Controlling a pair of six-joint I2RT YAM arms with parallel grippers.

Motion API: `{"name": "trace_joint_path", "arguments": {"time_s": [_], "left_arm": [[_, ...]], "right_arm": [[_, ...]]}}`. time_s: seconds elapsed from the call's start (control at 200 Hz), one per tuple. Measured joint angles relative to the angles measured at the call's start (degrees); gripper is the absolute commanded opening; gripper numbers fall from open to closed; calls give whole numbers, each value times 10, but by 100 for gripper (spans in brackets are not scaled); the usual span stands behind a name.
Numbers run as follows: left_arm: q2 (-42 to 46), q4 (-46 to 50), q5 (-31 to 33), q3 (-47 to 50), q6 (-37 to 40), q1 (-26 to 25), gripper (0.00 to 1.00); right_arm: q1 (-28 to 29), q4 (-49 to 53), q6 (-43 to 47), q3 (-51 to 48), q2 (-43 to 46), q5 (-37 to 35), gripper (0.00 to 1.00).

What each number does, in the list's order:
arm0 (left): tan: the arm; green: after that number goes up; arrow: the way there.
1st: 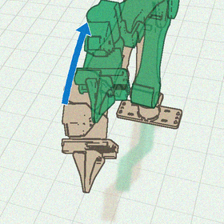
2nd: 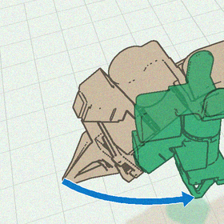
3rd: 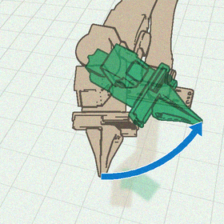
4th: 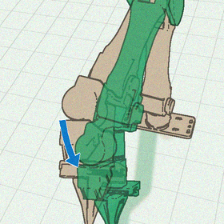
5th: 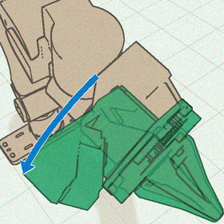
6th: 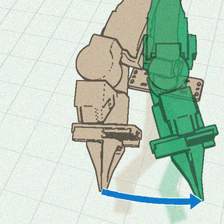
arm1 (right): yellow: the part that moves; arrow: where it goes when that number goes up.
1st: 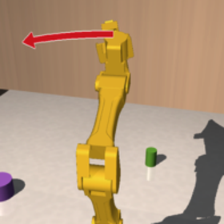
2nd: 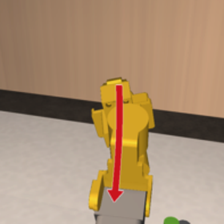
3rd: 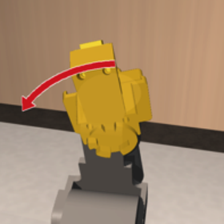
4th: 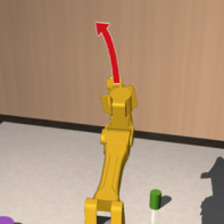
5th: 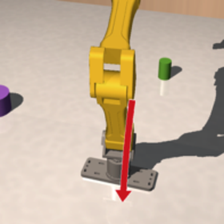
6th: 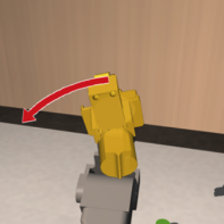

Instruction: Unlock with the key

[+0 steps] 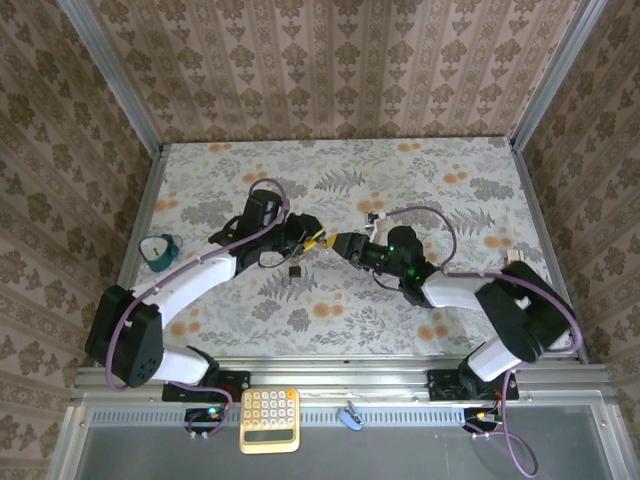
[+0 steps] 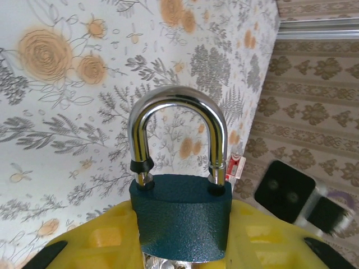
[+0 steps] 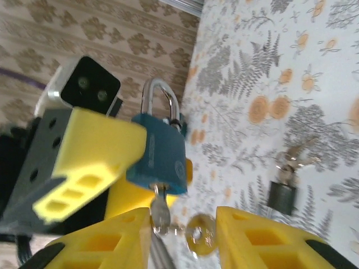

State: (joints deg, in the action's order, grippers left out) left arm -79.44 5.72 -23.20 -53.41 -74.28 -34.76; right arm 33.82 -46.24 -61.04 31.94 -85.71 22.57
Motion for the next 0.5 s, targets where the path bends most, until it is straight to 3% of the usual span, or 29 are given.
{"name": "trace_joint_path", "arguments": {"time_s": [0.2, 0.285, 0.36, 0.5], "left_arm": [[-7, 52, 8, -25, 6, 0, 26], [-20, 57, 9, -27, 6, 0, 25], [-34, 61, 9, -30, 5, -1, 26], [-58, 60, 9, -34, -10, -9, 26]], "right_arm": [[9, 187, 141, -9, 135, -63, 53], [9, 195, 175, -37, 174, -89, 57], [9, 180, 199, -68, 188, -106, 70], [13, 140, 226, -110, 177, -126, 70]]}}
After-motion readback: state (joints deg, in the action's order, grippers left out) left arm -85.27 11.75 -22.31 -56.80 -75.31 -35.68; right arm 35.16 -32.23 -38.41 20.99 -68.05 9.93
